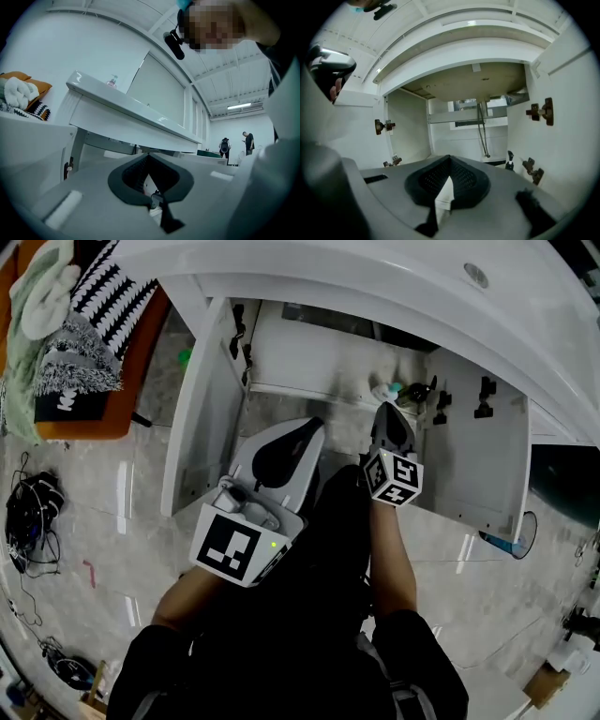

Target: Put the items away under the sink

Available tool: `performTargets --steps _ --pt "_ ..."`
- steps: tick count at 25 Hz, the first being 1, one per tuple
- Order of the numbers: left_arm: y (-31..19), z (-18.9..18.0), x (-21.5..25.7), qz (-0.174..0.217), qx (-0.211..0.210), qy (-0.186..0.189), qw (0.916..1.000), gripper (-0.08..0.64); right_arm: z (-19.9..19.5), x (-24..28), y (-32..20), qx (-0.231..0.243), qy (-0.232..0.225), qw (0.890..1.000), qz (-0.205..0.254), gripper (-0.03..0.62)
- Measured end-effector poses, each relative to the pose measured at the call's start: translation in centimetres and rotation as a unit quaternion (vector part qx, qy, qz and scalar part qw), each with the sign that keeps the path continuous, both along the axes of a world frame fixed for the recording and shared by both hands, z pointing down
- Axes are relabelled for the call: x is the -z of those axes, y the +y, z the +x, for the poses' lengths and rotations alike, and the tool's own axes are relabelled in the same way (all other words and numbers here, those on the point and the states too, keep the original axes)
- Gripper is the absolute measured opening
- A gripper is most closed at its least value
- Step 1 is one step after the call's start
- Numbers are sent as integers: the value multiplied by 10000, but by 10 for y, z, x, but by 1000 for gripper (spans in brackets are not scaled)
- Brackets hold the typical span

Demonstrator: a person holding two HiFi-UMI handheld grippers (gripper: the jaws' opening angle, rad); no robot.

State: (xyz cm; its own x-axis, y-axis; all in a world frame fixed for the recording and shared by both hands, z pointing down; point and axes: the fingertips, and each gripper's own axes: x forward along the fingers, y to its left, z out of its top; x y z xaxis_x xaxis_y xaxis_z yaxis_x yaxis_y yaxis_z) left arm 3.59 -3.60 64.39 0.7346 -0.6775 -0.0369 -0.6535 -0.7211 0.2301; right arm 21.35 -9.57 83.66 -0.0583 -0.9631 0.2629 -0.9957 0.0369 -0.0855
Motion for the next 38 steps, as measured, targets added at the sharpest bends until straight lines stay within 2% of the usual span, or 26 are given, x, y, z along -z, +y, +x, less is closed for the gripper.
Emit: performTargets --steps 5,10,14,20,29,34,38 --pt "-9 16 18 -126 89 -26 9999 6 8 18 7 -9 -96 9999 -142 15" --pt "-5 31 70 -270 200 -142 9993 6 -2 53 29 216 -73 9974 -684 15" --pt "1 35 113 -681 194 -283 9971 7 -15 97 47 331 -140 9944 -993 15" --pt "14 37 187 -930 398 -255 9945 6 -29 175 75 642 -153 9897 -1268 15" --pt "73 35 316 -882 689 -366 9930 6 -22 321 140 833 -80 9884 -1267 15" --pt "118 31 365 -945 864 -578 9901 7 -22 388 184 912 -137 9879 -1249 15" --pt "147 31 408 -902 841 -564 9908 6 -30 443 212 1040 -165 9881 -1120 15"
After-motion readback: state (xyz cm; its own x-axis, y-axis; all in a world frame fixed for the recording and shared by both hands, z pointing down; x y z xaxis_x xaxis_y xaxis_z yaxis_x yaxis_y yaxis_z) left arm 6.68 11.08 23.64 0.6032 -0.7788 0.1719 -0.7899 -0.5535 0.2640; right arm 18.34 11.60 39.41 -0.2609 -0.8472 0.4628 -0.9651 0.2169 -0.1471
